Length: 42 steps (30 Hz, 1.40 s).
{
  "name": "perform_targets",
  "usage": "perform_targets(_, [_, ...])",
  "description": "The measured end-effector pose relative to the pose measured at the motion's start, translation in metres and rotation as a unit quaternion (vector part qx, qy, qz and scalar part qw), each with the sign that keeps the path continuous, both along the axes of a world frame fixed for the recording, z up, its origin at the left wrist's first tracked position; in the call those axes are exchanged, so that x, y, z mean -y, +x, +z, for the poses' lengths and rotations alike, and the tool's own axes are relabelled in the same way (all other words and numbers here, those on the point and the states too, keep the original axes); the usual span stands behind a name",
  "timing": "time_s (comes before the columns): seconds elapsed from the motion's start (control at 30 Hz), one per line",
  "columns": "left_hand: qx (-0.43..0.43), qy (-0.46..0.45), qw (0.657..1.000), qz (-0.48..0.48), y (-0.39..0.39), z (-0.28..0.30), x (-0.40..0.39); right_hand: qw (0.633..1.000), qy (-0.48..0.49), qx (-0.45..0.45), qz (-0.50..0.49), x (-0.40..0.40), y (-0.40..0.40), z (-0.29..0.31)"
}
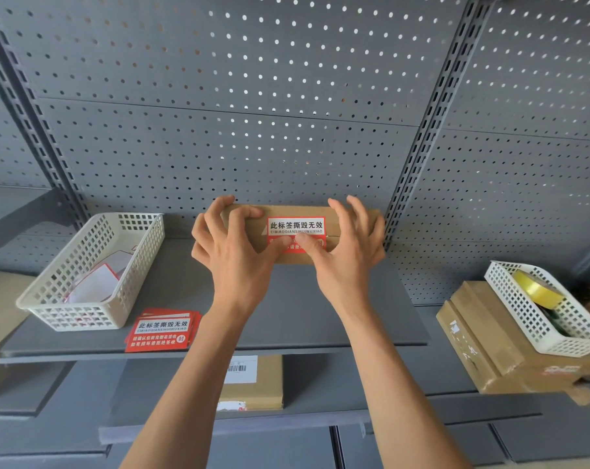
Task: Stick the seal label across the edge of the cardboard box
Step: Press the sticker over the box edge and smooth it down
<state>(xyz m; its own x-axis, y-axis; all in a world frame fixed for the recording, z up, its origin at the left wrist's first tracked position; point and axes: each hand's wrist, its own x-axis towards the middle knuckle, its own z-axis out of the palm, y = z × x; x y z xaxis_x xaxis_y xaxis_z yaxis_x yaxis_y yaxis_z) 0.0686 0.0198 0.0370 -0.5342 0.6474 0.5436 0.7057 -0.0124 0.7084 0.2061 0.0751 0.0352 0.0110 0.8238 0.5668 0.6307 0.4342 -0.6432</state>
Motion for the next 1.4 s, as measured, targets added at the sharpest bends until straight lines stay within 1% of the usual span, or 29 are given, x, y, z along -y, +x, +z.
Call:
perform_targets(0.27, [0.01,0.0,1.0,-0.012,-0.003,0.0,0.002,1.0,-0.003,-0.008,0.021,-0.005,0.006,-0.003])
perform_targets(0.6, [-0.005,-0.008,0.999,-0.035,-0.011,-0.002,0.005,0.998,-0.016,-0.032,0.044,-0.006,0.013,0.0])
perform_targets(0.83, [-0.011,-0.005,0.999,-0.049,-0.014,-0.002,0.008,0.998,-0.036,-0.007,0.055,-0.005,0.018,0.002])
perform_targets(1.1, [-0.031,-0.017,0.999,-0.016,-0.006,0.0,0.002,0.997,-0.042,0.023,0.054,0.0,0.013,0.004])
perform_targets(1.4, [-0.023,-0.019,0.999,-0.037,-0.012,0.0,0.004,0.997,-0.044,0.032,0.059,-0.002,0.017,0.005])
